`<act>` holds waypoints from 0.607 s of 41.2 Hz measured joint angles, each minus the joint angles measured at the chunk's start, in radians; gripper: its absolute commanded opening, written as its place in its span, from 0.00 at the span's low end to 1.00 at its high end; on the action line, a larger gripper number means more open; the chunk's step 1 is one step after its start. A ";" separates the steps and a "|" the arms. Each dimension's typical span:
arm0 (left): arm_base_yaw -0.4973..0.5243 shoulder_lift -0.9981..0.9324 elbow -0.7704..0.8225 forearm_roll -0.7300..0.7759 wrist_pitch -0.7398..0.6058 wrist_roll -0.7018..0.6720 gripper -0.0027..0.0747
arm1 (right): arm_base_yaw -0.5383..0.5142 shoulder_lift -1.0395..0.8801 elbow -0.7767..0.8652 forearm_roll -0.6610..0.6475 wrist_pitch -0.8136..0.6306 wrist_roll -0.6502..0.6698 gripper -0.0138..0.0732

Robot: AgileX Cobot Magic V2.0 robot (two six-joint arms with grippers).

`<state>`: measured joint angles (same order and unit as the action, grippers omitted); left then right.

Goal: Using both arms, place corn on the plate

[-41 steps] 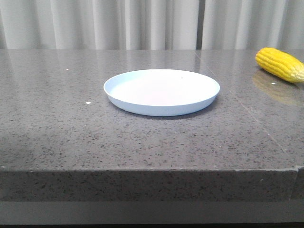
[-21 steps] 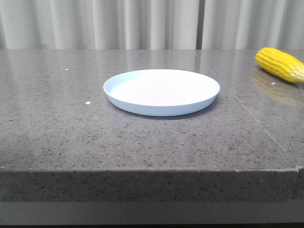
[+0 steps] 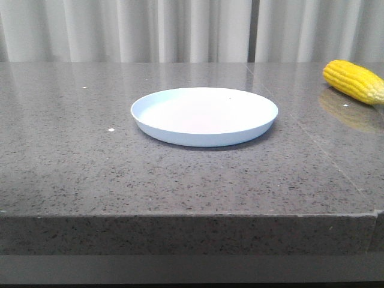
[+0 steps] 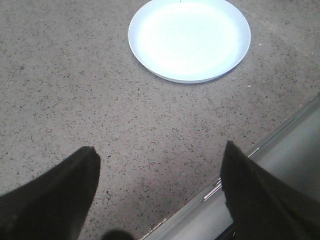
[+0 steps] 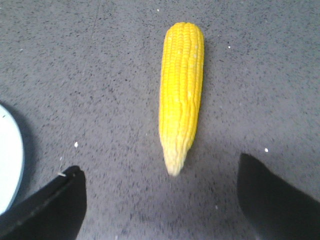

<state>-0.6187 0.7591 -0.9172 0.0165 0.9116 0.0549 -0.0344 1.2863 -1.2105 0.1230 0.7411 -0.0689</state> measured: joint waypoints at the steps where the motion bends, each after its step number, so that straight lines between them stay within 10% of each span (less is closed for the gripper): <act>1: 0.000 0.000 0.000 0.000 0.000 0.000 0.67 | 0.000 0.030 -0.019 0.000 0.006 0.000 0.89; 25: 0.000 0.000 0.000 0.000 0.000 0.000 0.67 | 0.000 0.543 -0.401 -0.034 0.096 -0.016 0.89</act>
<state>-0.6187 0.7591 -0.9172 0.0165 0.9116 0.0549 -0.0344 1.8298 -1.6120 0.0889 0.8371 -0.0845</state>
